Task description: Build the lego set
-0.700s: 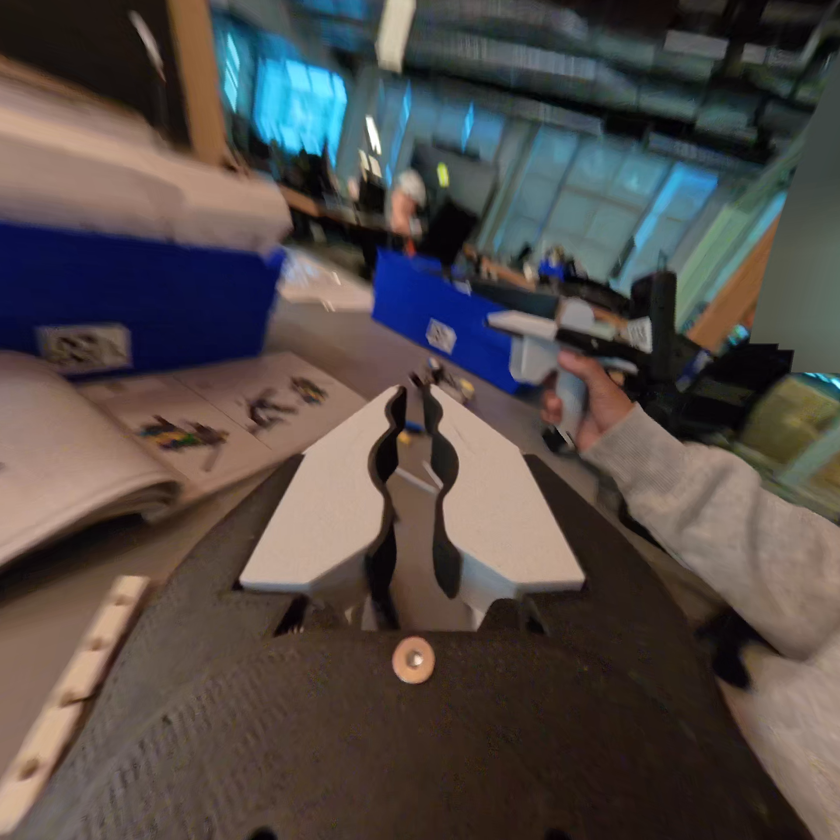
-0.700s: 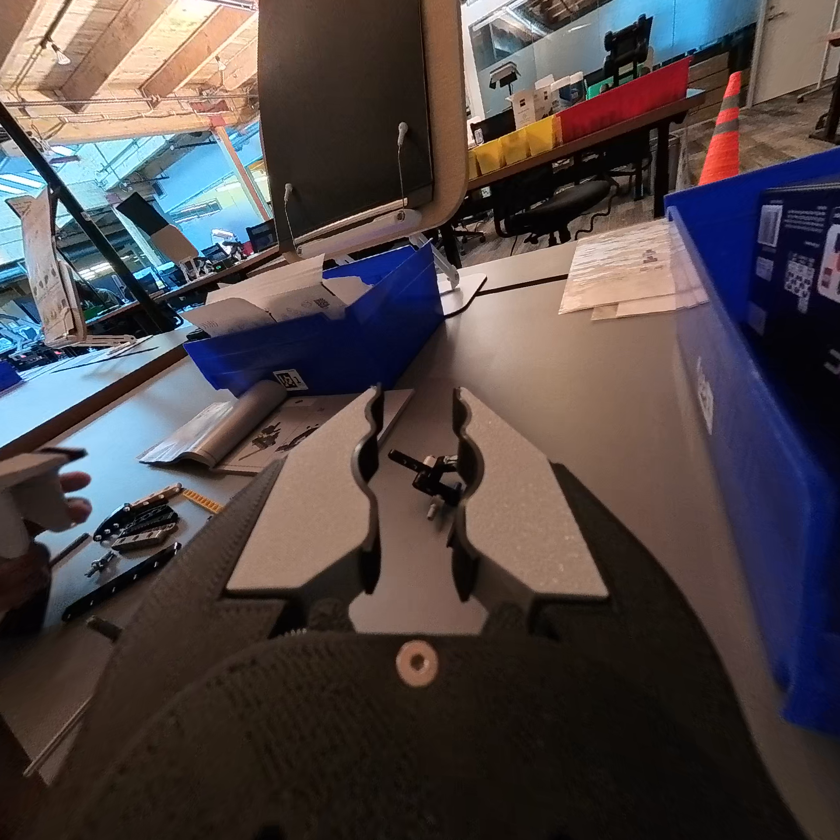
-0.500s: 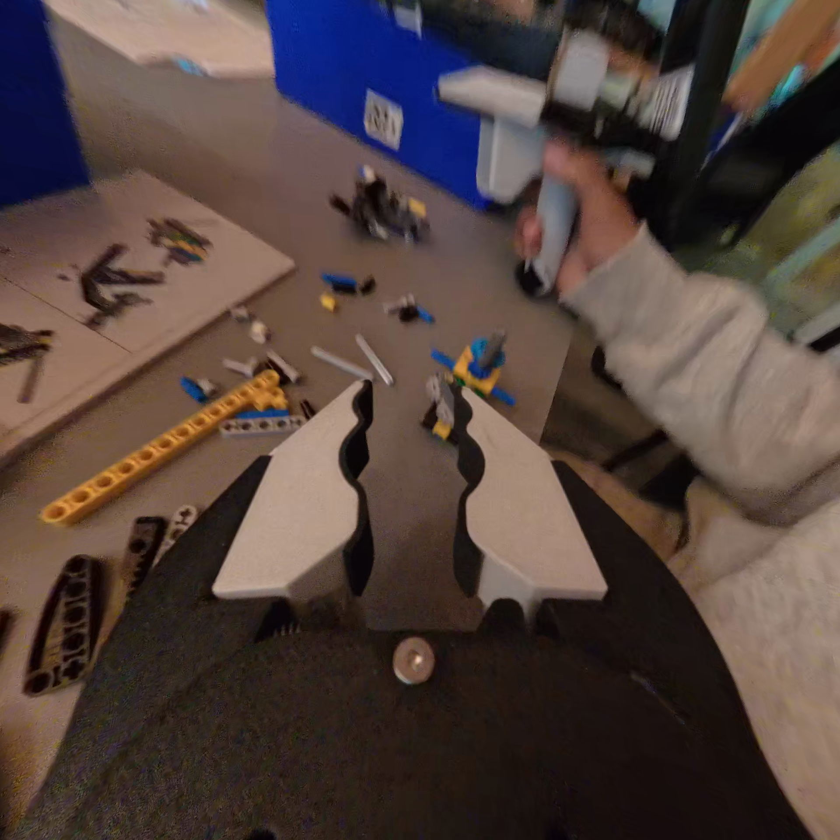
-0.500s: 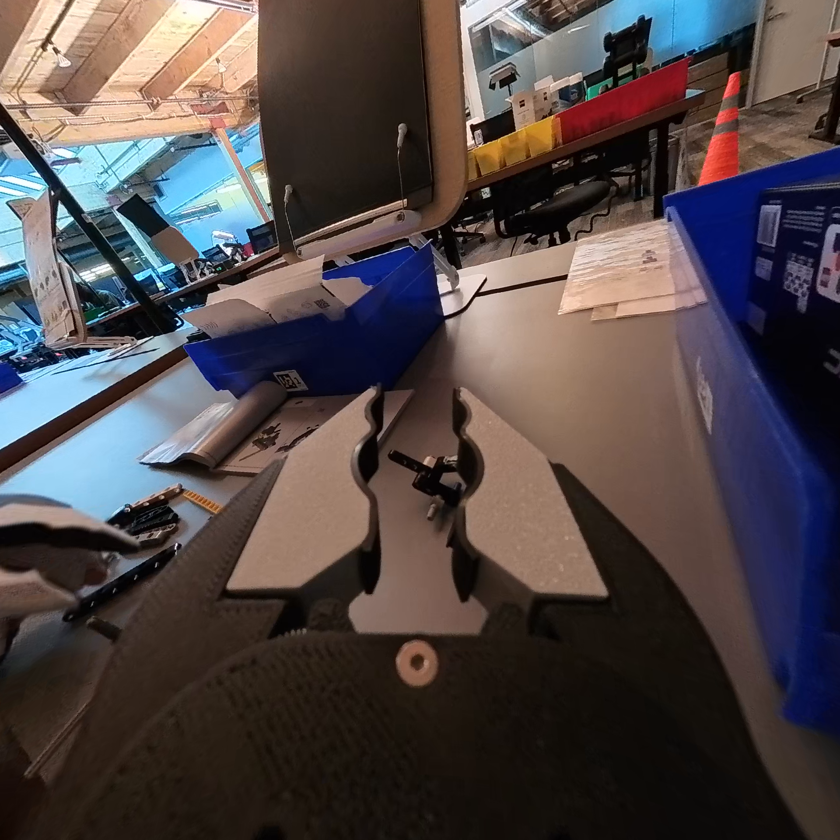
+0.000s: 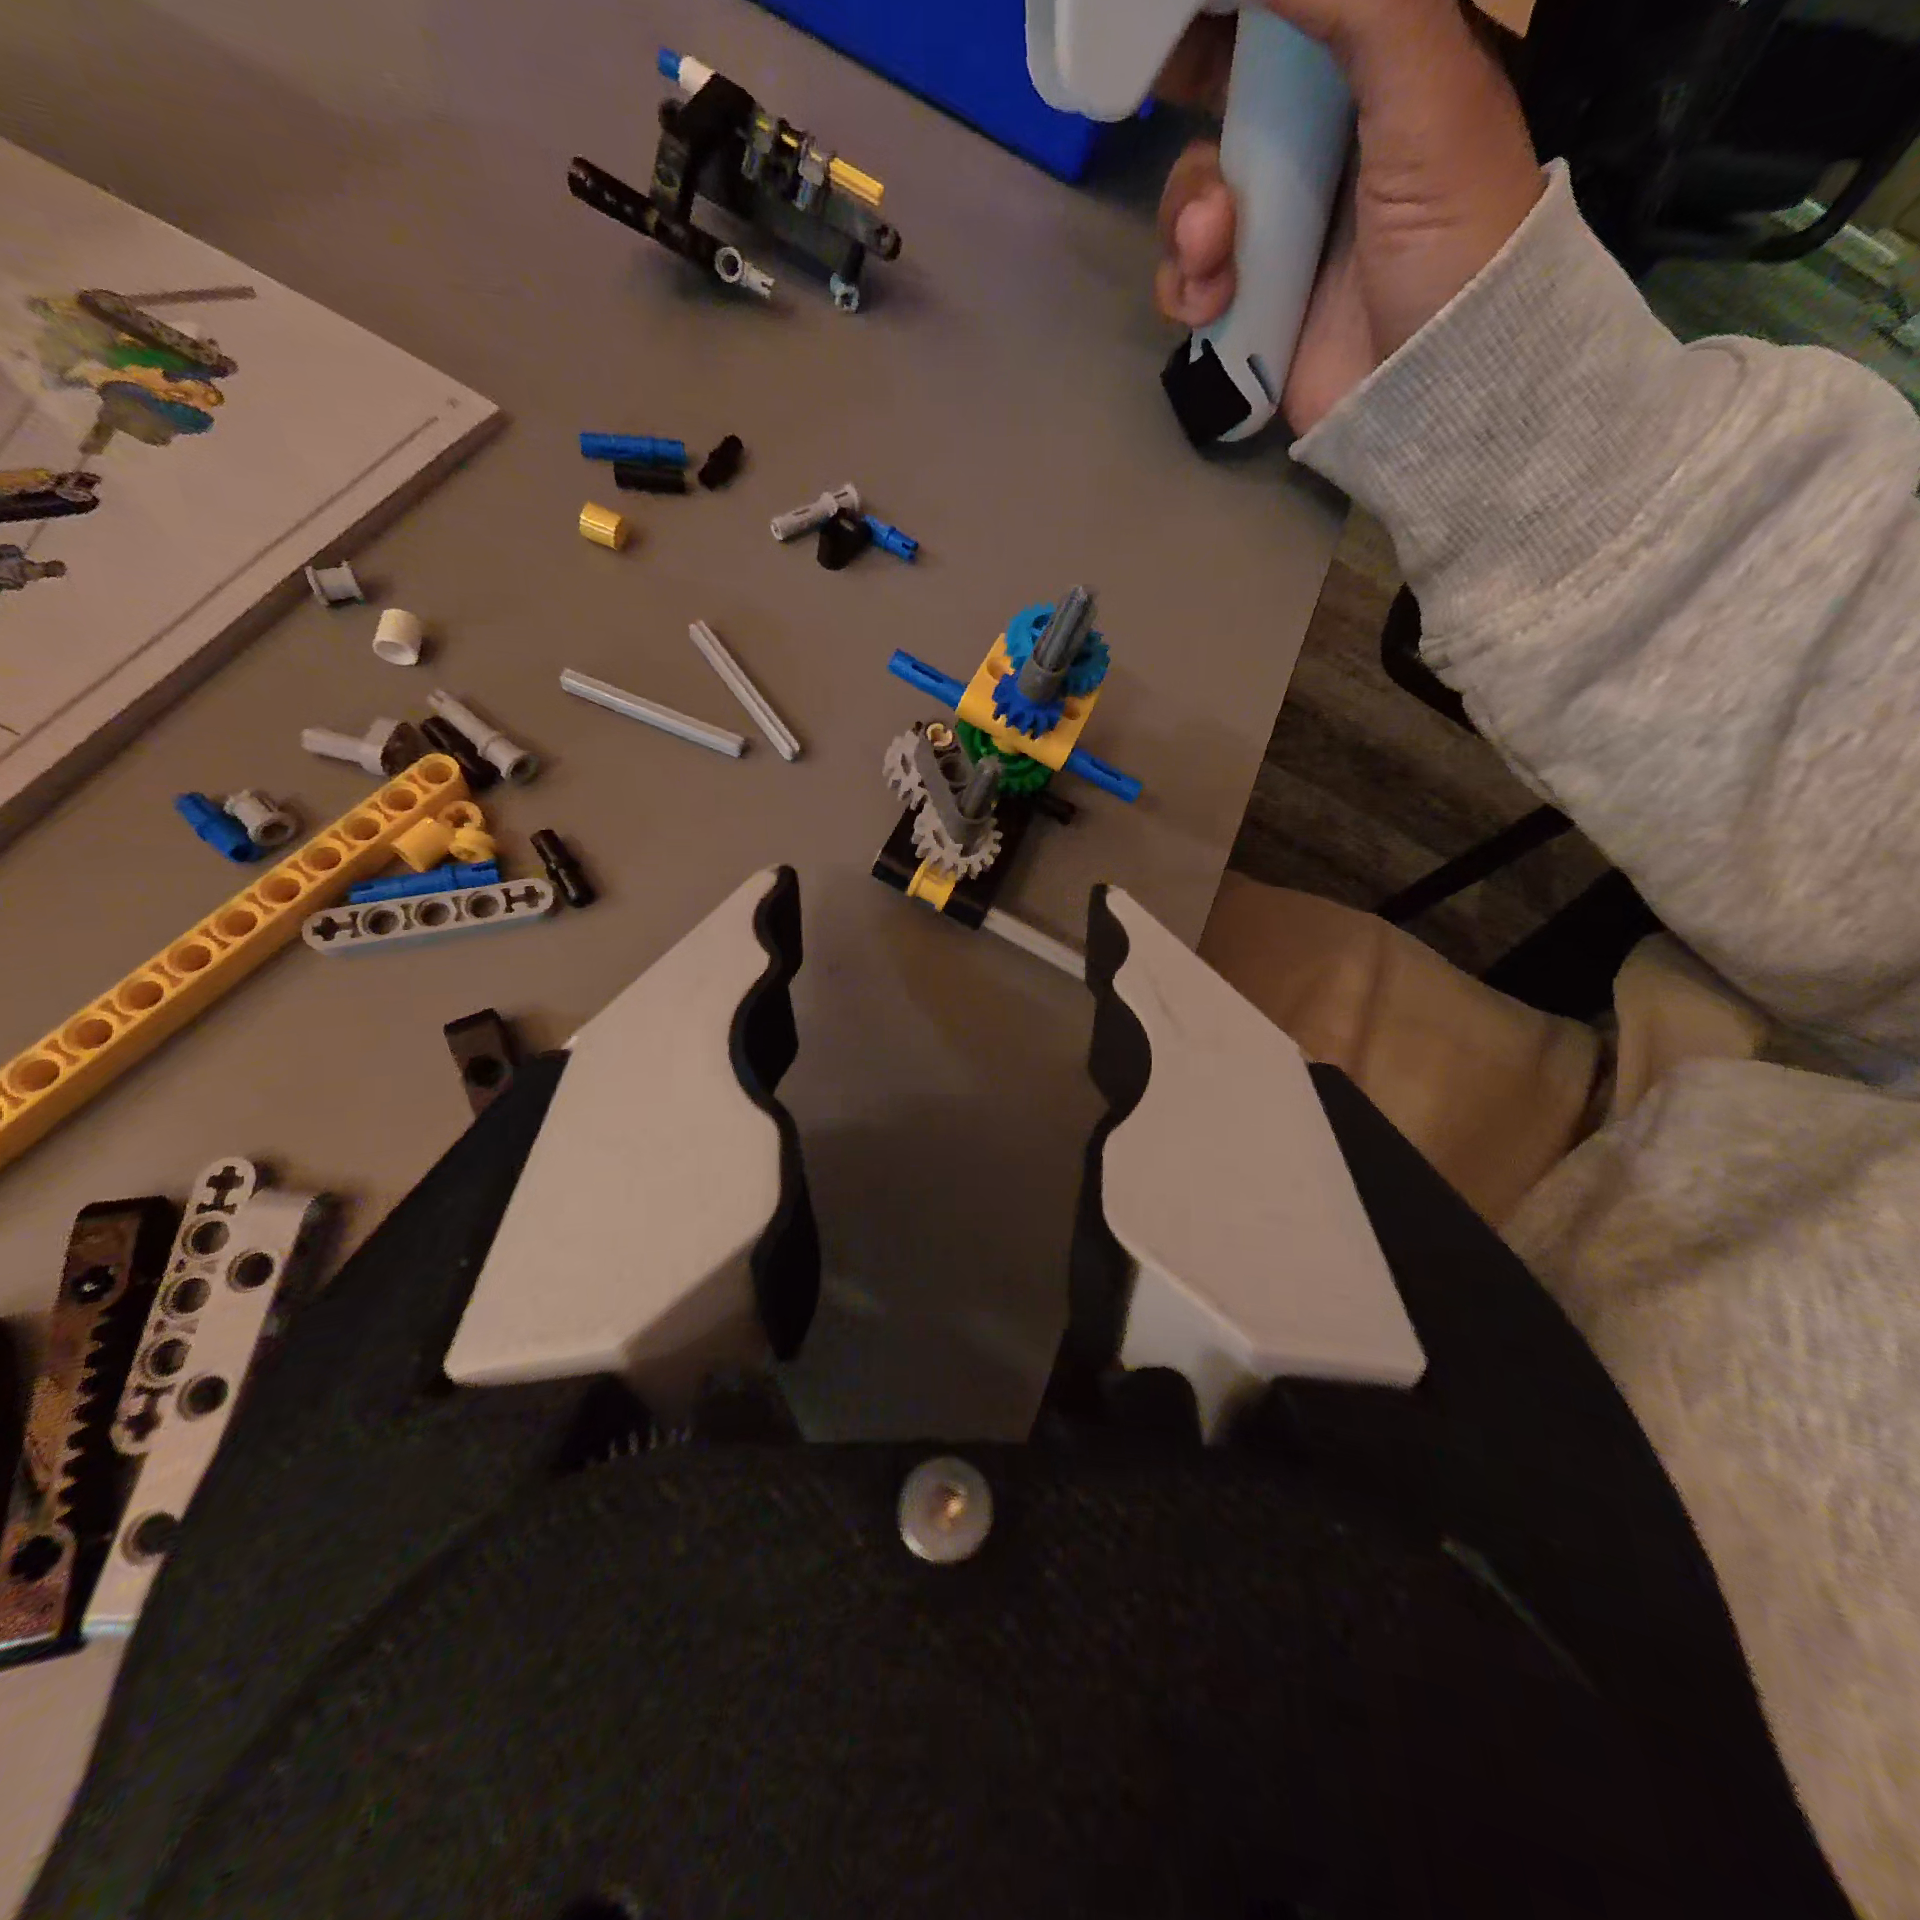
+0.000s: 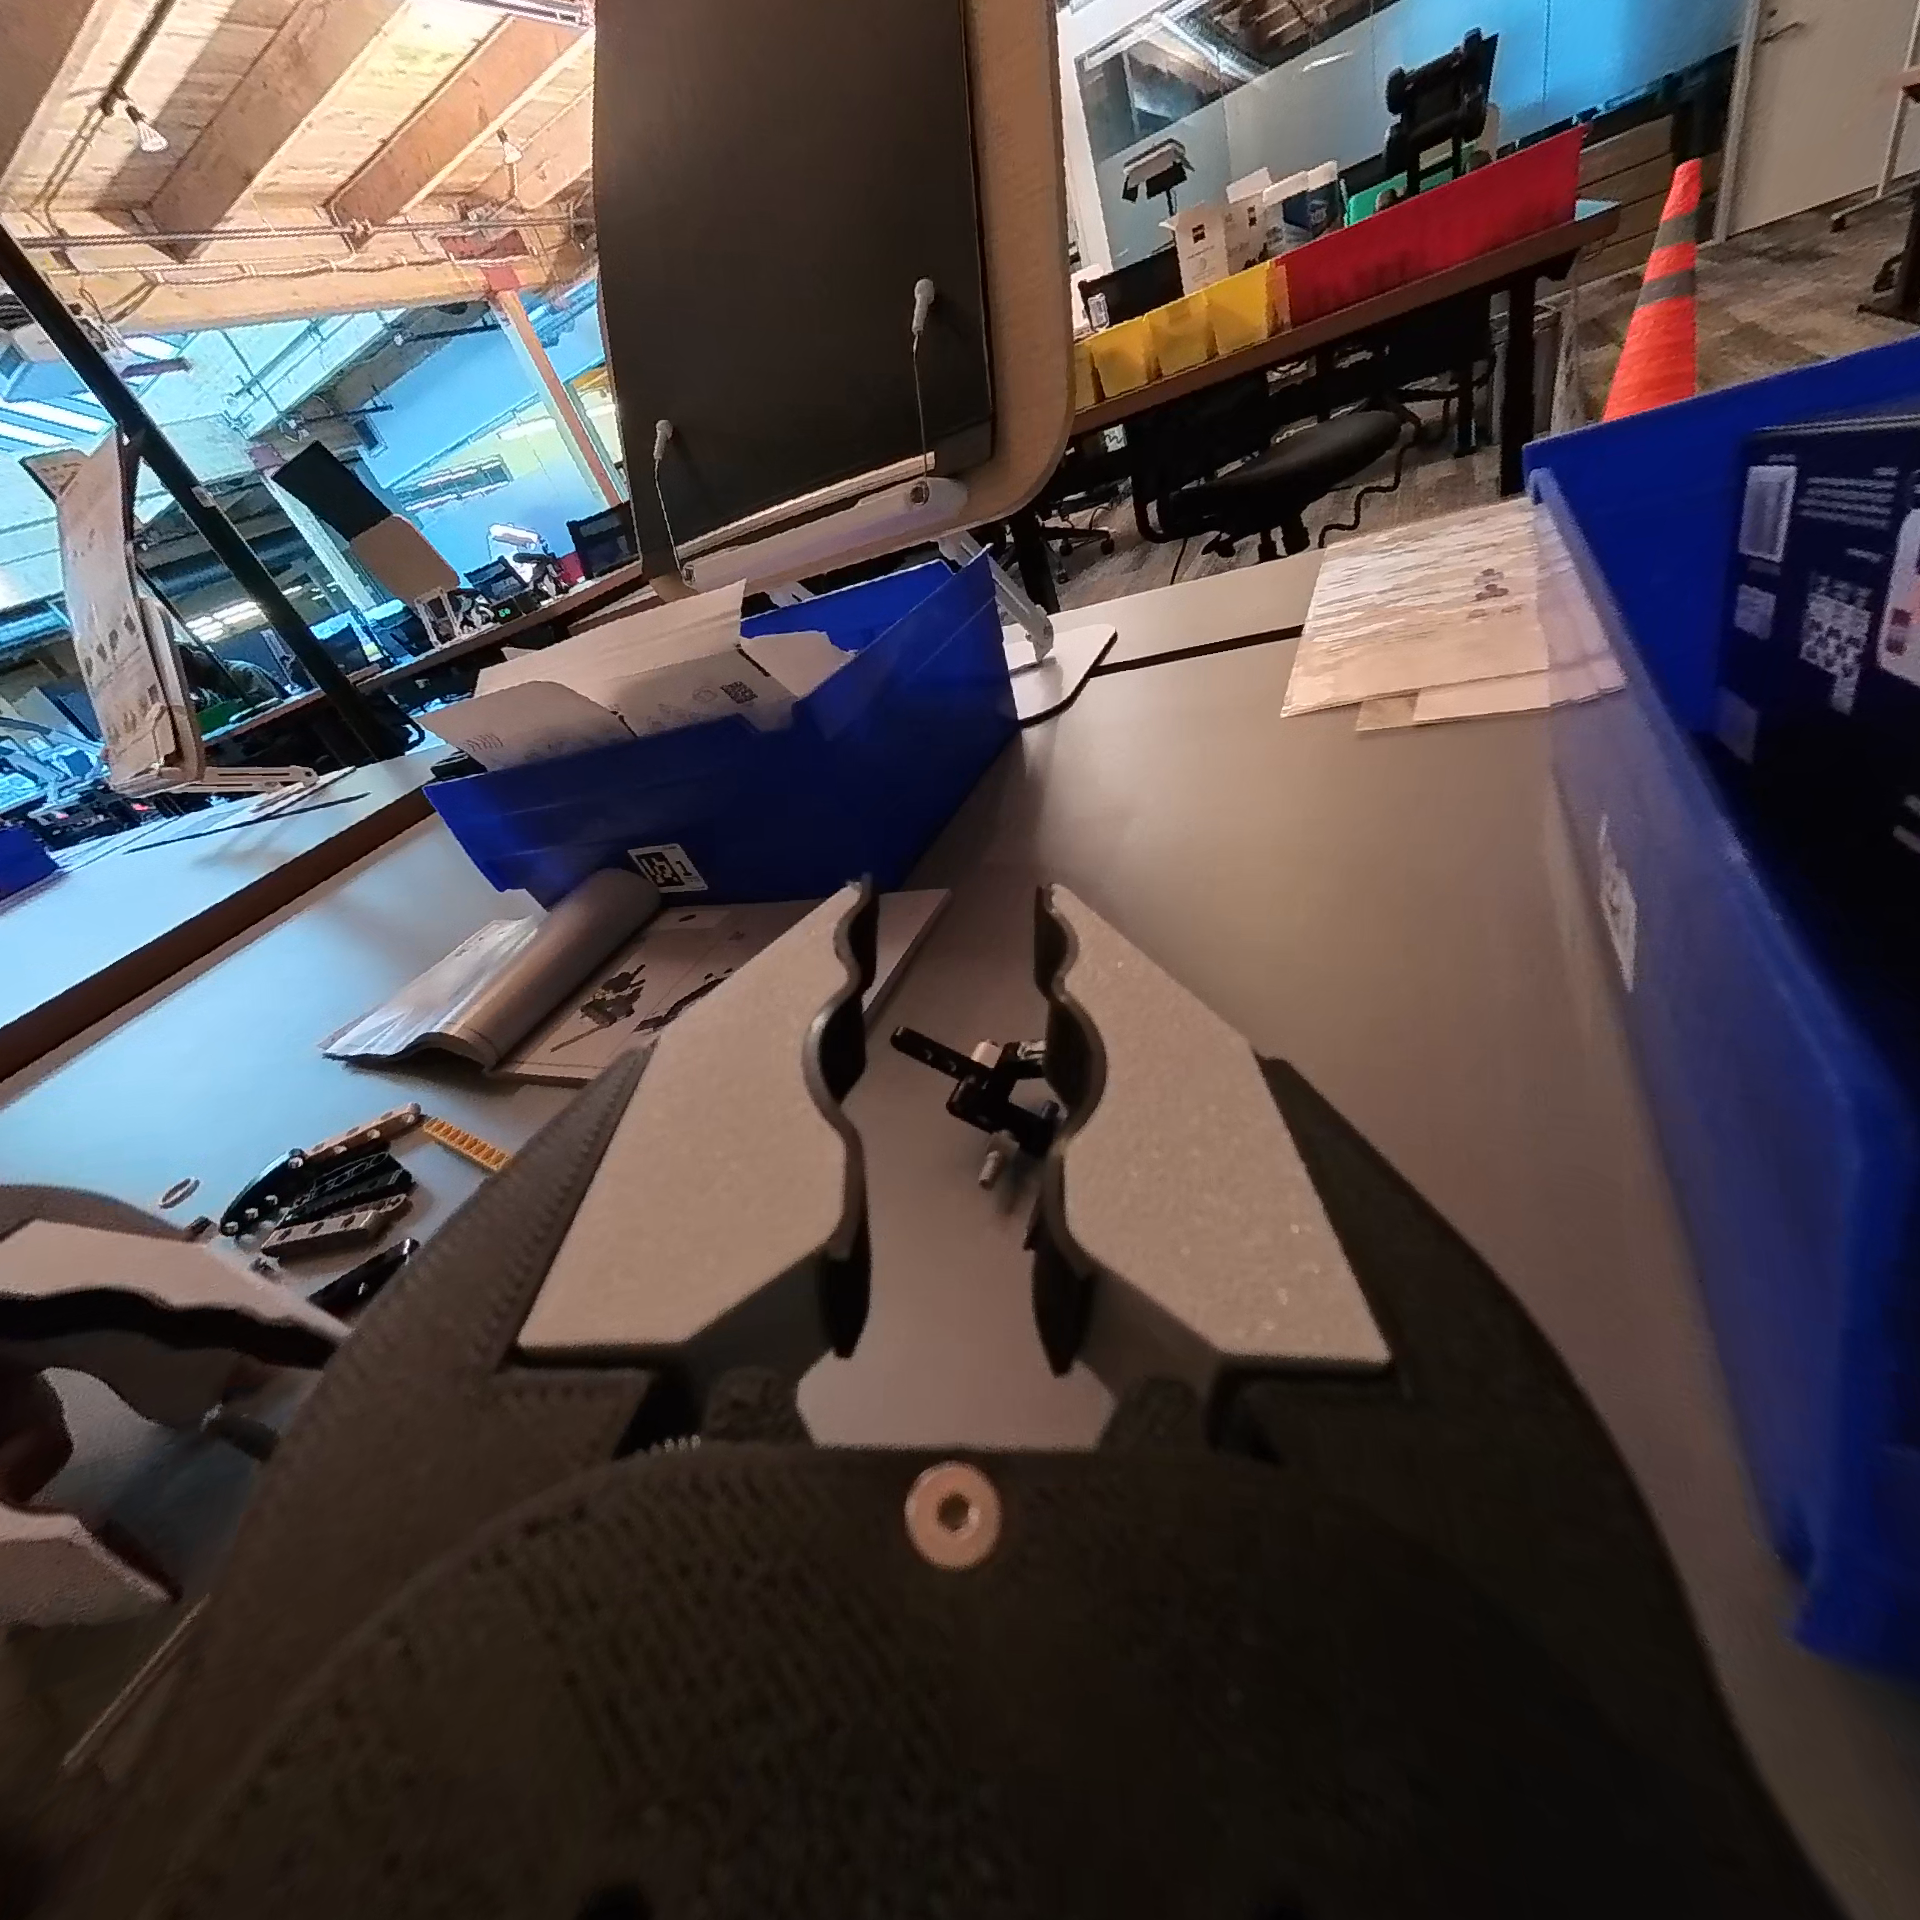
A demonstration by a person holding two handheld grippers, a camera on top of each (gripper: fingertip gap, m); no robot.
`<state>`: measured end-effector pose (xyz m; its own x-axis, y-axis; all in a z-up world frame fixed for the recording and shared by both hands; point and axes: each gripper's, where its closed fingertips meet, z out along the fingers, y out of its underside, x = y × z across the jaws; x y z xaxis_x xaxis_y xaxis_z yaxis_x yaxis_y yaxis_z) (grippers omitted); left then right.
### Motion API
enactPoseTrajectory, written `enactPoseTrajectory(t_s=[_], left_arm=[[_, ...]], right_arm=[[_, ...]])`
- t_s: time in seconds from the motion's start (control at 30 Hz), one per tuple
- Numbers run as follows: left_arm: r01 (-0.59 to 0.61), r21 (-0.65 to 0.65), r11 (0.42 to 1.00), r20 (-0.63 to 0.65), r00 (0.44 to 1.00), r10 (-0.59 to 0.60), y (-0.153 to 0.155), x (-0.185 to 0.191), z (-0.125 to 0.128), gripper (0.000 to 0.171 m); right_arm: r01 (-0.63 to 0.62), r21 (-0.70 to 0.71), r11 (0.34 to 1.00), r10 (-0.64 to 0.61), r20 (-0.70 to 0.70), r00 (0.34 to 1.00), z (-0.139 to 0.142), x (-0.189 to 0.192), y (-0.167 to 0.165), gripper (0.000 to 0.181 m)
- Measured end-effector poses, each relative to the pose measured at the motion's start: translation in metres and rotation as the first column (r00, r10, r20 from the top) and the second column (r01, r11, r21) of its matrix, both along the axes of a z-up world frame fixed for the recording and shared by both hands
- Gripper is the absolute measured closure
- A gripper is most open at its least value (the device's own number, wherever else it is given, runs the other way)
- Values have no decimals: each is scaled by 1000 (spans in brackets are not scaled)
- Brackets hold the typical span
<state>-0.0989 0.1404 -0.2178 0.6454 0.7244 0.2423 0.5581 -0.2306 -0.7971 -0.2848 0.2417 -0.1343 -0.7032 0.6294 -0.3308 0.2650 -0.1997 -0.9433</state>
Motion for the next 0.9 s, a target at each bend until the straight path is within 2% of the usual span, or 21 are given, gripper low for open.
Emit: enactPoseTrajectory(t_s=[0.47,0.67,0.9], left_arm=[[99,30,995,46,994,-101,16,16,-5,127],[154,93,984,75,984,-161,24,24,-2,132],[120,135,984,64,990,-129,19,18,4,133]], right_arm=[[-2,-2,1000,2,0,1000,0,0,-1,153],[-4,-3,1000,4,1,1000,0,0,-1,153],[-4,-3,1000,4,1,1000,0,0,-1,153]])
